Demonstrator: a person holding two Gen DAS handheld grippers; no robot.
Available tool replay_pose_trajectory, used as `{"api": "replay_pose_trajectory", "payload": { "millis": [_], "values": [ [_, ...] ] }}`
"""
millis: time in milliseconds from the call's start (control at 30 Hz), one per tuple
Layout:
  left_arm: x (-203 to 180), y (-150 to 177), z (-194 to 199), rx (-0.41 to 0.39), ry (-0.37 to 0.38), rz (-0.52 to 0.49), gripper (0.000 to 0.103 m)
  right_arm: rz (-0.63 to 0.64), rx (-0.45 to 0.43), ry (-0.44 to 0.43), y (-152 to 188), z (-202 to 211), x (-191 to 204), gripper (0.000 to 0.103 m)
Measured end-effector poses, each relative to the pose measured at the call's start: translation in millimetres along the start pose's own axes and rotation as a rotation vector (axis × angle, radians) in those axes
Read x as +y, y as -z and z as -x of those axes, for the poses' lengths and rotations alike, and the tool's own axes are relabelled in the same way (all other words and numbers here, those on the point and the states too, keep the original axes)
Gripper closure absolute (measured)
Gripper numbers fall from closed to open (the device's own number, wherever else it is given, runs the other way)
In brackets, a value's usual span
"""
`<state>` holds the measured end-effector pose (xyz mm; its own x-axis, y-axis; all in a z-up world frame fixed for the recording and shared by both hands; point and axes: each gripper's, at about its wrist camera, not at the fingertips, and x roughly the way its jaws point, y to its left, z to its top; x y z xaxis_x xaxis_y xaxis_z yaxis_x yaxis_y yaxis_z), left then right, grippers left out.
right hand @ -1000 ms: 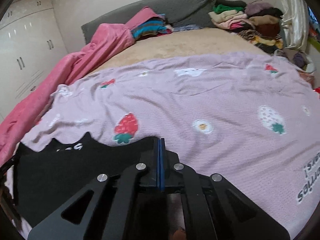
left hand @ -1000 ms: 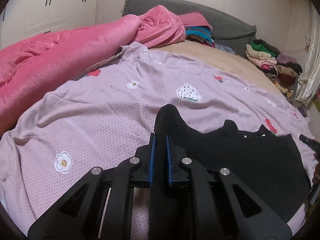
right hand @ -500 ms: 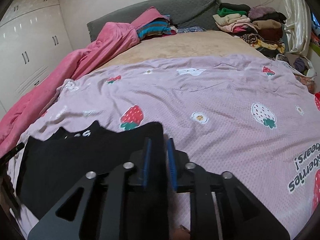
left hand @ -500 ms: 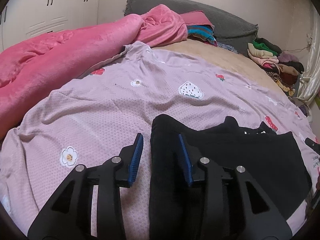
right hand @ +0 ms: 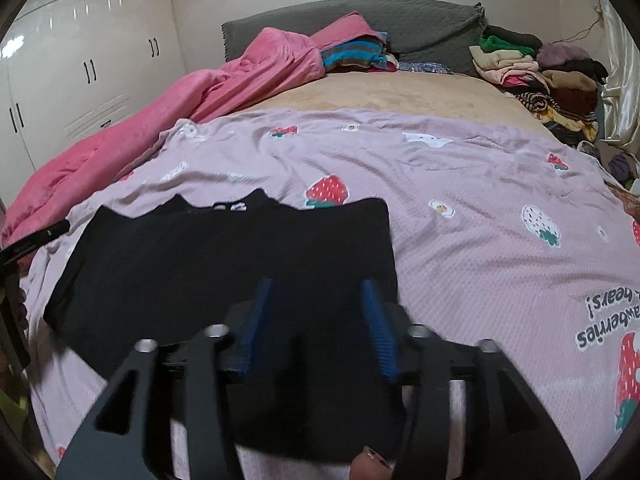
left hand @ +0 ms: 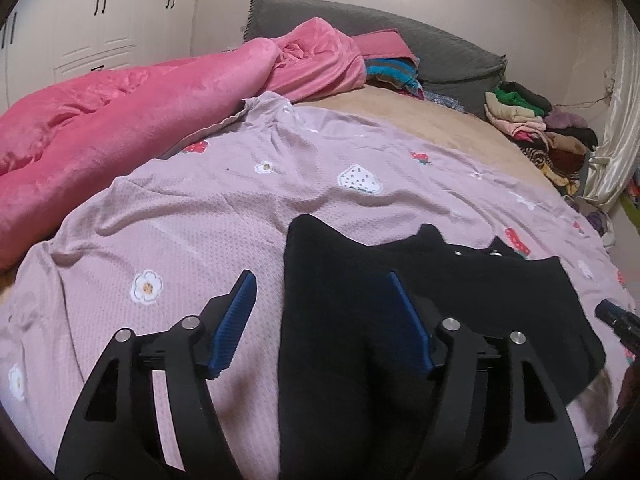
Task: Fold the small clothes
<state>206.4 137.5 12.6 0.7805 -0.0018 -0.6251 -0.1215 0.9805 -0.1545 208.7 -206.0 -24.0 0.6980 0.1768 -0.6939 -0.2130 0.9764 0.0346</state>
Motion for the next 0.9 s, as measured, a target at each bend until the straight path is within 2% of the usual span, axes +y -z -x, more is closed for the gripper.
{"api": "replay_pose_trajectory", "payload": {
  "millis": [33,200,300,500,567,600,767,900],
  "values": [
    [-2,2,2,0.002,-0.001,-0.004,0.038,-0.004,-0.001,0.01,1,1,-1,0.047],
    [4,18,9,0.044,0.01,0.034,0.037,-0.07,0.029,0.036,12,3,-20,0.047],
    [7,27,14,0.062,0.048,0.069,0.037,-0.092,0.057,0.023,20,2,-28,0.047],
    [-24,51,20,0.108,0.086,-0.015,0.037,-0.132,0.119,0.007,30,-8,-38,0.048],
    [-33,58,20,0.126,0.076,-0.049,0.037,-0.147,0.141,-0.016,33,-12,-40,0.071],
    [-36,62,19,0.138,0.067,-0.062,0.037,-0.147,0.147,-0.023,34,-12,-40,0.098],
    [-34,72,8,0.208,0.055,-0.06,0.037,-0.158,0.103,-0.011,37,5,-44,0.097],
    [-36,76,7,0.226,0.043,-0.069,0.037,-0.154,0.138,0.016,46,-2,-45,0.097]
  ]
}}
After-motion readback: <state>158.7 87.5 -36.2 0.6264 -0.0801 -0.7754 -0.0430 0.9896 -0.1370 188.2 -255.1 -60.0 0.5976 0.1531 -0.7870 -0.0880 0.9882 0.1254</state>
